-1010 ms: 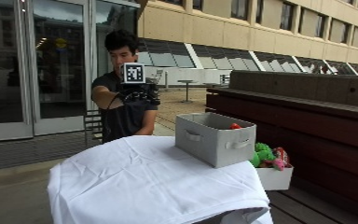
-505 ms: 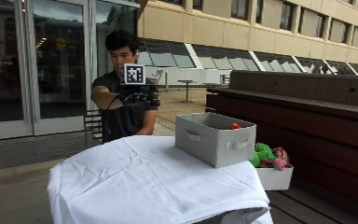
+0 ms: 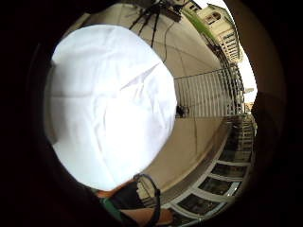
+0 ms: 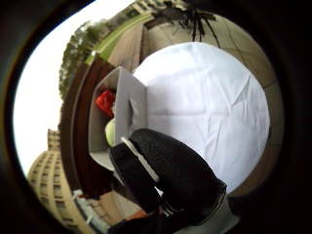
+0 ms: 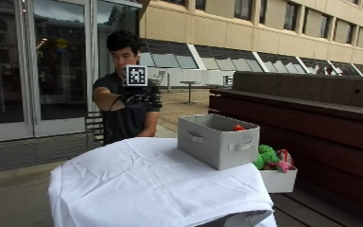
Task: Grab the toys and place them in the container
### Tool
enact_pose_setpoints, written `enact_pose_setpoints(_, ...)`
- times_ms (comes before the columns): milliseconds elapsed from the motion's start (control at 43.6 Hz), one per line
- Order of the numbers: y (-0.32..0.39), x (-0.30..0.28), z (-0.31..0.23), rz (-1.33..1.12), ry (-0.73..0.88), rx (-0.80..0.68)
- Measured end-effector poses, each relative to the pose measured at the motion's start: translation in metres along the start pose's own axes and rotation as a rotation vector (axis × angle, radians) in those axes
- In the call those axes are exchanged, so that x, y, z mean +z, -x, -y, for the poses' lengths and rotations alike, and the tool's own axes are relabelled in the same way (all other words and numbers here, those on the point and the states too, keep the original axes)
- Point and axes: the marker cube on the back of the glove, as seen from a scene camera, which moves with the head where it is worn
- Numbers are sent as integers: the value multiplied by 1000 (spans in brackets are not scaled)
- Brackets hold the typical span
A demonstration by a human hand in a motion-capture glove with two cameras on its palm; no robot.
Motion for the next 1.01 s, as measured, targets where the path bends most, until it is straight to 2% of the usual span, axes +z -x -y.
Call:
enact_pose_setpoints(92,-7,4,13,3,-94,-210)
enact_pose_setpoints(184,-11,4,19,-5,-92,-302)
enact_pose_setpoints(252,-9,3,13,-8,-94,-271)
enact_pose_setpoints(298,-5,2,4,-10,-82,-150)
enact_pose_setpoints(367,3,-2,-11,-9,30,55)
enact_pose_setpoints(390,3,-2,-11,-9,36,47)
enact_pose_setpoints(459,-5,2,4,-8,-58,-170)
enact_pose_setpoints(505,-8,4,9,-6,-92,-253)
enact_pose_setpoints(574,-7,4,7,-13,-95,-206)
enact_pose_setpoints(643,1,2,-6,-21,-26,17)
enact_pose_setpoints(666,2,2,-8,-24,-17,44)
enact_pose_setpoints(780,-8,6,10,-22,-125,-241)
enact_pose_setpoints(1010,-5,9,5,-23,-162,-238)
